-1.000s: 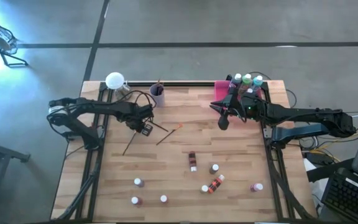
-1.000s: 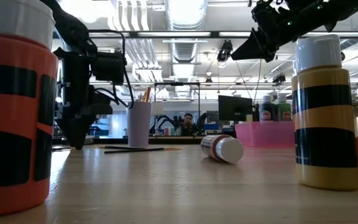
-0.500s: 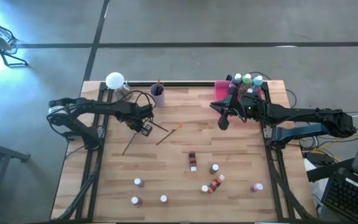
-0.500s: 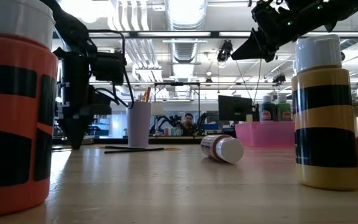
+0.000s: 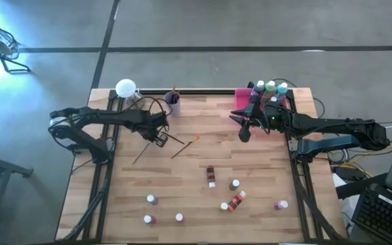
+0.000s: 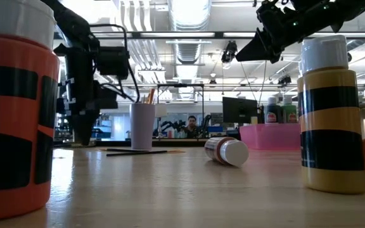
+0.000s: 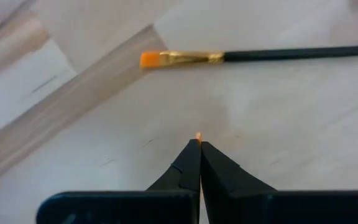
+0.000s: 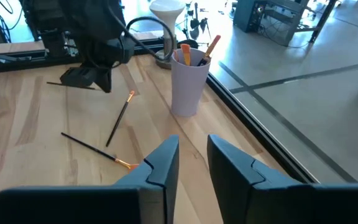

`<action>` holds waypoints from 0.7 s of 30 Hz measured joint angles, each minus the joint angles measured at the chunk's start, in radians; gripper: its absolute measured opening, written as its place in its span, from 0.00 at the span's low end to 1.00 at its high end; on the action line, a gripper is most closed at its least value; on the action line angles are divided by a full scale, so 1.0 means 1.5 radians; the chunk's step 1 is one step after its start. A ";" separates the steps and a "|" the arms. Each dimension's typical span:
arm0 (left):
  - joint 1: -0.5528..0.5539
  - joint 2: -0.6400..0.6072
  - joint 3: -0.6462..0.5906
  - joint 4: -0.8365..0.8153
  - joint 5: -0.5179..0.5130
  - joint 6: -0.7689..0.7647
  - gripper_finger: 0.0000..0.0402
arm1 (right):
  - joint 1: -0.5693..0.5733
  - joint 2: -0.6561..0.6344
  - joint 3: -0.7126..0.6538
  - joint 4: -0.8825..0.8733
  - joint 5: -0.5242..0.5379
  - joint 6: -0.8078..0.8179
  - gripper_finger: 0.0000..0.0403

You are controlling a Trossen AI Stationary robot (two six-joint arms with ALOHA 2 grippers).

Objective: Pick & Place Paint Supplies
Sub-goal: Put the gold black paint brush into the purple cup

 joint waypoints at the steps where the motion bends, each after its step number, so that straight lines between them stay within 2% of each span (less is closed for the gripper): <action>1: 0.000 -0.002 0.004 -0.001 0.000 0.003 0.01 | 0.000 0.000 0.000 0.000 0.000 0.000 0.22; 15: 0.000 -0.057 0.052 -0.001 0.017 0.033 0.01 | 0.000 0.000 0.000 0.000 0.000 0.000 0.27; 21: 0.000 -0.079 0.066 0.001 0.017 0.053 0.01 | 0.000 0.000 0.000 0.000 0.000 0.000 0.23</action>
